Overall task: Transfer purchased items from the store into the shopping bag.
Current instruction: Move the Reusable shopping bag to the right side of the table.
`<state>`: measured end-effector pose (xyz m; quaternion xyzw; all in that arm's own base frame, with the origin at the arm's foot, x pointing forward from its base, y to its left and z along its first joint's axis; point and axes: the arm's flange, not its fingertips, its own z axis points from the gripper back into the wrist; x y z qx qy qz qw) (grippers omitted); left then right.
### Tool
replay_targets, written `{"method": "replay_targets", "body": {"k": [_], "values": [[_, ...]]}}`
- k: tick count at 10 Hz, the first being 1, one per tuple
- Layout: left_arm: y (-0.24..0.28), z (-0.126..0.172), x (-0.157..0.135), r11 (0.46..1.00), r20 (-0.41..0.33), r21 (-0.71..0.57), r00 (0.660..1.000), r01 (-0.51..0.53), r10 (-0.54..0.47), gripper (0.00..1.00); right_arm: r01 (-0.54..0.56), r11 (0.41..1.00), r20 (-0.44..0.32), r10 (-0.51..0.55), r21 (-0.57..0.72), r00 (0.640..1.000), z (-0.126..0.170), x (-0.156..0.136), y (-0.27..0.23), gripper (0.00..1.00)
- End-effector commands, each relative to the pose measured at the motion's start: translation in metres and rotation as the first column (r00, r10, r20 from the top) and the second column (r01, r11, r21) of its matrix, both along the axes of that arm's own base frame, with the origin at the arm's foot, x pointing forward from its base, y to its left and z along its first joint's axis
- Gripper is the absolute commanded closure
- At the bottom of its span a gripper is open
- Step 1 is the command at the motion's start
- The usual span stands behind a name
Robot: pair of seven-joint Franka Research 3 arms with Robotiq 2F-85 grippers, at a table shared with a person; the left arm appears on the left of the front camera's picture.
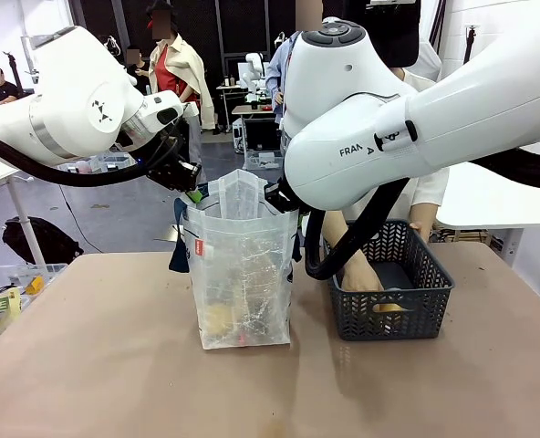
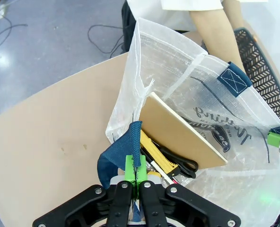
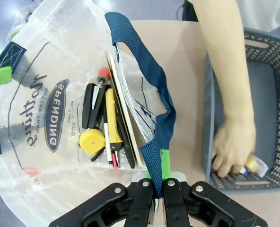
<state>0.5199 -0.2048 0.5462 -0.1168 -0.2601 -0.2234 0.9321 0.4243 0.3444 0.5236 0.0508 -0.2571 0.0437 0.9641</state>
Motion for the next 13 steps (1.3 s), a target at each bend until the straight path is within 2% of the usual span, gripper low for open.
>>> {"method": "replay_targets", "body": {"k": [1, 13], "values": [[0.0011, 0.0018, 0.0025, 1.0, 0.002, -0.004, 1.0, -0.007, 0.007, 1.0, 0.006, 1.0, -0.009, -0.006, 0.013, 1.0, 0.0, -0.0008, 0.0002, 1.0], [0.0011, 0.0018, 0.0025, 1.0, 0.002, -0.004, 1.0, -0.007, 0.007, 1.0, 0.006, 1.0, -0.009, -0.006, 0.013, 1.0, 0.0, -0.0008, 0.0002, 1.0]]}}
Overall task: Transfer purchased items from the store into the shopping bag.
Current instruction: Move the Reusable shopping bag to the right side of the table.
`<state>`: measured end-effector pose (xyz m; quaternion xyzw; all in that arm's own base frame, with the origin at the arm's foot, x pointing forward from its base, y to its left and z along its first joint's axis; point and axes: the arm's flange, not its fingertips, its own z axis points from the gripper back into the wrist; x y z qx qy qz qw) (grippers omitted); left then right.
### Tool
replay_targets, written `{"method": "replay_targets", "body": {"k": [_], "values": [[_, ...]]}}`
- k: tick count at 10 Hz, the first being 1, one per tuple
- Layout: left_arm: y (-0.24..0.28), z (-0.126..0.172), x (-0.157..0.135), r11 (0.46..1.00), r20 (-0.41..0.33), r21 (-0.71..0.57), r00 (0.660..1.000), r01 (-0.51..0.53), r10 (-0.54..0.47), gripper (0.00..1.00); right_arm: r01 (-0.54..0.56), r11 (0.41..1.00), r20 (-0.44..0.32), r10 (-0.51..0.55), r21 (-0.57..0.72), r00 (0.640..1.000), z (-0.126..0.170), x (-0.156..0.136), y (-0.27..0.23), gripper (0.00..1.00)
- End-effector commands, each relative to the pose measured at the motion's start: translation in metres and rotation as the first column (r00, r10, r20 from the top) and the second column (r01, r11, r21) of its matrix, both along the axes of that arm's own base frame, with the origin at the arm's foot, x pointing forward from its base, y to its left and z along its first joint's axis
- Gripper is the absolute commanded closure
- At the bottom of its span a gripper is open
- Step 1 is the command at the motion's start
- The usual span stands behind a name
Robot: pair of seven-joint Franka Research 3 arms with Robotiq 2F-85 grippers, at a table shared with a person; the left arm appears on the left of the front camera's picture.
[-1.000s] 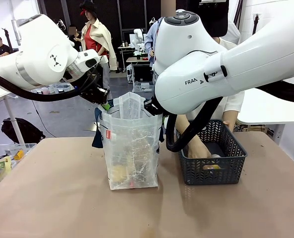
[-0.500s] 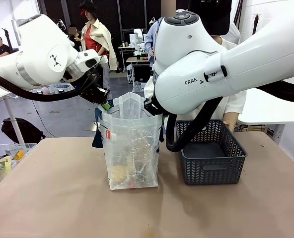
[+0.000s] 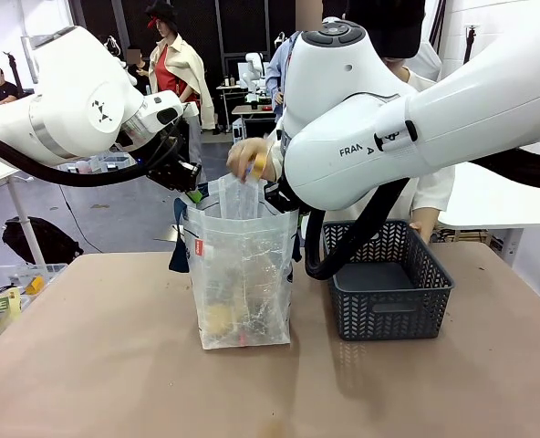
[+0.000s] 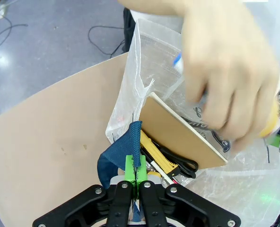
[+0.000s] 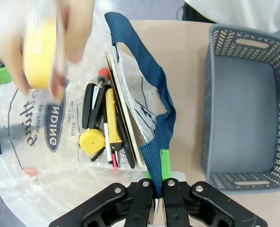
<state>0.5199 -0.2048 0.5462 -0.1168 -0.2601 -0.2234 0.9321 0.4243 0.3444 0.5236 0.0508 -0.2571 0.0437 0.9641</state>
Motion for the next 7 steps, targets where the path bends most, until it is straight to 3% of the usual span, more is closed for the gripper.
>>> {"method": "replay_targets", "body": {"k": [1, 7], "values": [[0.0011, 0.0018, 0.0025, 1.0, 0.002, -0.004, 1.0, -0.007, 0.007, 1.0, 0.006, 1.0, -0.009, -0.006, 0.013, 1.0, 0.0, -0.0008, 0.0002, 1.0], [0.0011, 0.0018, 0.0025, 1.0, 0.002, -0.004, 1.0, -0.007, 0.007, 1.0, 0.006, 1.0, -0.009, -0.006, 0.013, 1.0, 0.0, -0.0008, 0.0002, 1.0]]}}
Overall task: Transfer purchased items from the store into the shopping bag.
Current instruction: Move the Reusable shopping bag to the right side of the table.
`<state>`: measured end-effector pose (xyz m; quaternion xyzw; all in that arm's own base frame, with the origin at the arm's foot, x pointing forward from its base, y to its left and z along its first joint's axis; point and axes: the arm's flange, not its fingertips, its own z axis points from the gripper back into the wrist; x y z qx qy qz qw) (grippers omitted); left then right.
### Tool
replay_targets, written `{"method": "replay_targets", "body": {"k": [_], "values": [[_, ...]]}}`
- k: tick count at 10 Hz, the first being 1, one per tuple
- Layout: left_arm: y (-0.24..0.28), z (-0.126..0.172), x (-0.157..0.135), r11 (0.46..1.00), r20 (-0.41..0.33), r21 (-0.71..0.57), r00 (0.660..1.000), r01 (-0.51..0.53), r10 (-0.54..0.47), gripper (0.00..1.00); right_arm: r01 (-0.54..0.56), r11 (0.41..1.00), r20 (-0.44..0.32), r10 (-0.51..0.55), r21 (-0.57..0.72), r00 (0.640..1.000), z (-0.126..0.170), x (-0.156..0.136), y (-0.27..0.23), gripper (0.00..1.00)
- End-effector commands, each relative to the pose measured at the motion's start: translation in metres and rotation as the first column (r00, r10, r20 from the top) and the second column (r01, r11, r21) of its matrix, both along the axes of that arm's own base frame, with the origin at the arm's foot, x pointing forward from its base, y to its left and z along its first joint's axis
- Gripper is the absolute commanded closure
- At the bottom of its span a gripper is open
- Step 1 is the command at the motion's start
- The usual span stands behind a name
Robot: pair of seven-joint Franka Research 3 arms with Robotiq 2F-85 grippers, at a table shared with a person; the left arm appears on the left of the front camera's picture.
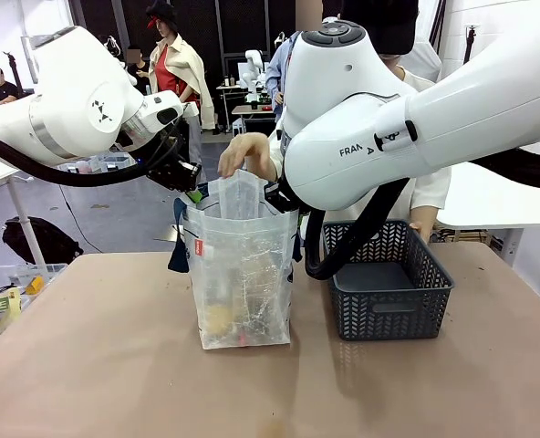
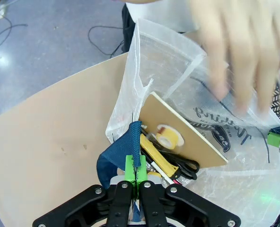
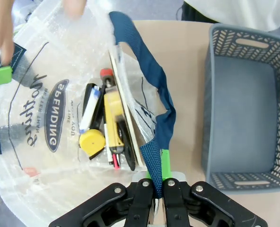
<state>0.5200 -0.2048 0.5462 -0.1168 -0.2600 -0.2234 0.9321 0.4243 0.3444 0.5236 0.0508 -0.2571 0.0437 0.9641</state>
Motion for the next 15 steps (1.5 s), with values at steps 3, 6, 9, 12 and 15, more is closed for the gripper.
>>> {"method": "replay_targets", "body": {"k": [3, 6, 9, 12, 15], "values": [[-0.013, 0.002, 0.002, 0.996, -0.04, -0.087, 0.998, 0.034, -0.038, 1.0, -0.07, 0.997, 0.008, 0.07, -0.03, 0.998, 0.002, -0.003, 0.01, 1.0], [-0.02, -0.003, 0.007, 0.982, -0.147, -0.187, 0.988, 0.018, -0.046, 1.0, -0.21, 0.977, 0.007, 0.21, -0.037, 0.978, 0.001, -0.003, 0.03, 1.0], [-0.023, -0.009, 0.018, 0.962, -0.254, -0.268, 0.967, -0.051, -0.019, 1.0, -0.401, 0.916, -0.02, 0.4, -0.032, 0.916, -0.001, -0.004, 0.044, 1.0], [-0.02, -0.013, 0.027, 0.922, -0.334, -0.381, 0.94, -0.073, -0.063, 1.0, -0.535, 0.845, -0.077, 0.534, 0.001, 0.842, -0.002, 0.001, 0.051, 1.0], [-0.021, -0.016, 0.032, 0.901, -0.362, -0.425, 0.928, -0.083, -0.085, 0.46, -0.565, 0.825, -0.079, 0.565, 0.018, 0.821, -0.001, 0.002, 0.062, 1.0]]}}
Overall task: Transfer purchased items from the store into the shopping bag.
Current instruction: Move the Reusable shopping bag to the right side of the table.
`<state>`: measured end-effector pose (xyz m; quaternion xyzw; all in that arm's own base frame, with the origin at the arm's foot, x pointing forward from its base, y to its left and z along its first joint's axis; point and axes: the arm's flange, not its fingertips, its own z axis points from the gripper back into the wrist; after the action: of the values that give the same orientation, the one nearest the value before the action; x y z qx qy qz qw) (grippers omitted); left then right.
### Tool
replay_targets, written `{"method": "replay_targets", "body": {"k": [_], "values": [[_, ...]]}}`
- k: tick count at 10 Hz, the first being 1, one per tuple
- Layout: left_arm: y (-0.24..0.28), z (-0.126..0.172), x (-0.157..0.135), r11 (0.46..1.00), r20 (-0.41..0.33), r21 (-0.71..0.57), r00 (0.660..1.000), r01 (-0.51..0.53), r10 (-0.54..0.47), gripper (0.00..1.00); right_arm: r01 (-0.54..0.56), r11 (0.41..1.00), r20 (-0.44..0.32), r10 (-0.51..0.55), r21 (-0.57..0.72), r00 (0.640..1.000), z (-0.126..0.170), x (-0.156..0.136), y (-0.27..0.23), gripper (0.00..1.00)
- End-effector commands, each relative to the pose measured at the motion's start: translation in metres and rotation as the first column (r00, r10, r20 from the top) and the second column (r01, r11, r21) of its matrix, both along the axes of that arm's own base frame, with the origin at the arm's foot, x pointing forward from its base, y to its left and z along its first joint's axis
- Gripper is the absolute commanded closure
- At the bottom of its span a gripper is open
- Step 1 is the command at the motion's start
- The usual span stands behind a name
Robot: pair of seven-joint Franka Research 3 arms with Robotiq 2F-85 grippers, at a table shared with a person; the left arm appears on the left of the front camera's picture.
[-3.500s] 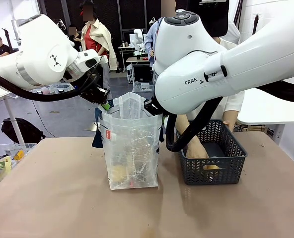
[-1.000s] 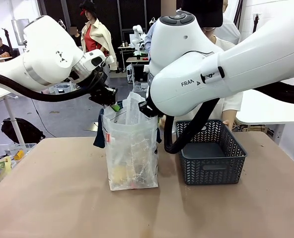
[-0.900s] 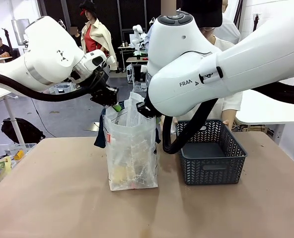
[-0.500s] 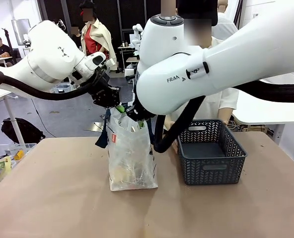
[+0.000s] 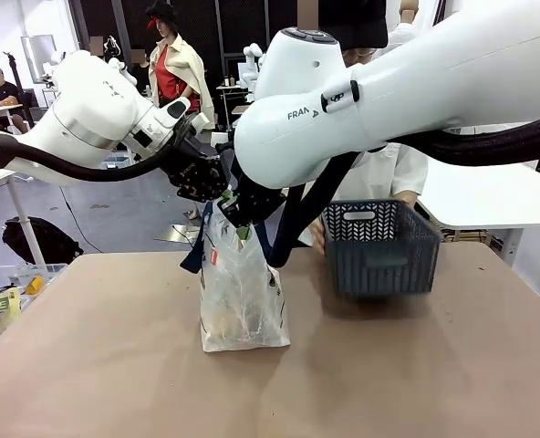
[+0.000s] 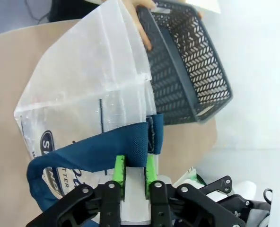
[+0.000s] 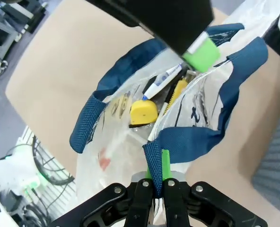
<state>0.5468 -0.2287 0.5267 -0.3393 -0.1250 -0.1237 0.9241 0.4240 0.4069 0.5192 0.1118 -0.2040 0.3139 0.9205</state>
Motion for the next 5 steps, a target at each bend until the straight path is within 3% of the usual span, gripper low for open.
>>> {"method": "replay_targets", "body": {"k": [1, 2, 5], "values": [[0.002, -0.001, 0.006, 0.996, -0.022, -0.073, 0.999, 0.045, -0.047, 0.26, -0.034, 0.999, -0.029, 0.035, 0.016, 0.999, 0.005, 0.002, 0.001, 1.0], [0.001, -0.005, 0.007, 0.992, -0.042, -0.109, 0.997, 0.059, -0.063, 0.11, -0.035, 0.999, -0.031, 0.036, 0.019, 0.999, 0.004, 0.002, 0.003, 1.0], [-0.002, -0.012, 0.008, 0.966, -0.09, -0.219, 0.983, 0.139, -0.162, 0.11, -0.058, 0.998, -0.033, 0.058, 0.006, 0.998, 0.005, 0.0, 0.014, 1.0]]}}
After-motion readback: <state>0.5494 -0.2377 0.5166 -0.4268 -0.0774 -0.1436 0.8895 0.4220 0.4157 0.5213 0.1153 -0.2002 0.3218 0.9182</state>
